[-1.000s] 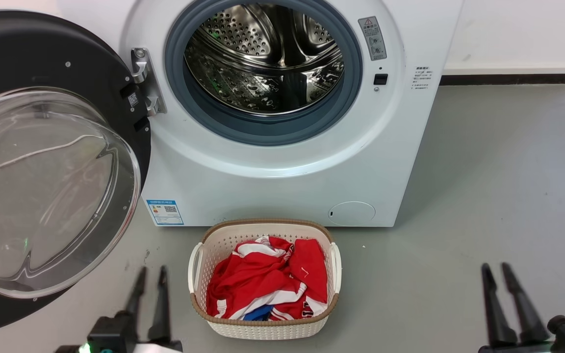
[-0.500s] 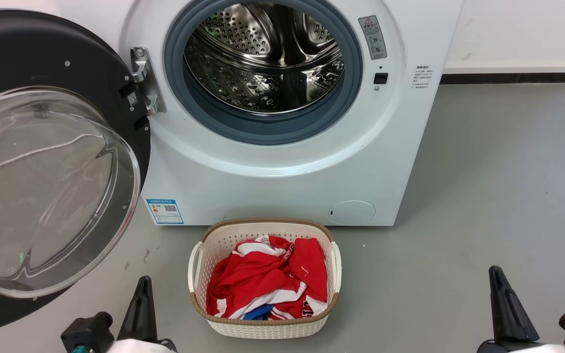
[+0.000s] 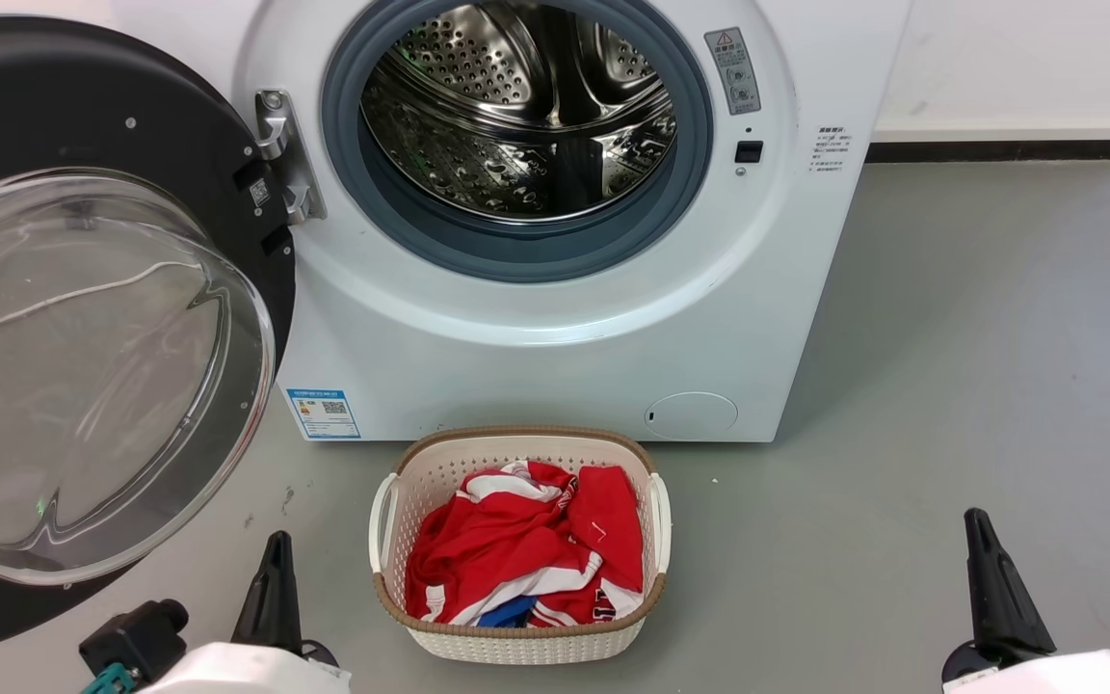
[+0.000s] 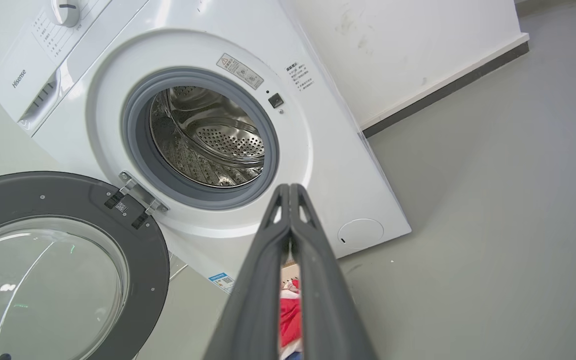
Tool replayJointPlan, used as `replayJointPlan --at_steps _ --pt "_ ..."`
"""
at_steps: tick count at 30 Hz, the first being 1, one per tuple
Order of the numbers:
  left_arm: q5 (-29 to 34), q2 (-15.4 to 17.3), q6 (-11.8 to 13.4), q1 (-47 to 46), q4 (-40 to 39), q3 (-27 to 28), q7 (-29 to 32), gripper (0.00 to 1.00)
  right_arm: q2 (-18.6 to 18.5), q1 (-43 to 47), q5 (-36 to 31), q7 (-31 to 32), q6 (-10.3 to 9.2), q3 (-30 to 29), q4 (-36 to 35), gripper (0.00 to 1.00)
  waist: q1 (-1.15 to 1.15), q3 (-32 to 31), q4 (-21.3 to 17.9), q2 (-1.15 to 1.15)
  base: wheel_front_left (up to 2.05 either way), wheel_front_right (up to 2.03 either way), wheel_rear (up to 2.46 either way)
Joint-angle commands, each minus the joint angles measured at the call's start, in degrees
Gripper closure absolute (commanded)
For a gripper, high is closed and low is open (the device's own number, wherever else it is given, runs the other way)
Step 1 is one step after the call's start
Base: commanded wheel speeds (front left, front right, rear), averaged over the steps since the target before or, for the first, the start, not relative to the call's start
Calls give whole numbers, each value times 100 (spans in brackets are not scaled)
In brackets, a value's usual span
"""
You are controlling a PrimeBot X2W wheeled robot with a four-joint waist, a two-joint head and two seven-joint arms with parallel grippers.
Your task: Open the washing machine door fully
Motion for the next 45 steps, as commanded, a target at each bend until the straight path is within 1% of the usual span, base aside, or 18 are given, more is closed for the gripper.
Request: replayJointPlan --at_steps 1,19,45 --pt "-196 2 -33 -158 -53 43 48 100 -59 -174 202 33 0 -4 -36 100 0 2 0 0 0 0 0" --pt "-1684 0 -171 -376 88 176 418 100 -95 -468 1686 357 0 -30 233 100 0 27 5 0 0 0 0" --pt "-3414 -2 -331 -635 259 329 855 100 -101 -825 3365 777 -1 -105 550 100 0 63 11 0 0 0 0"
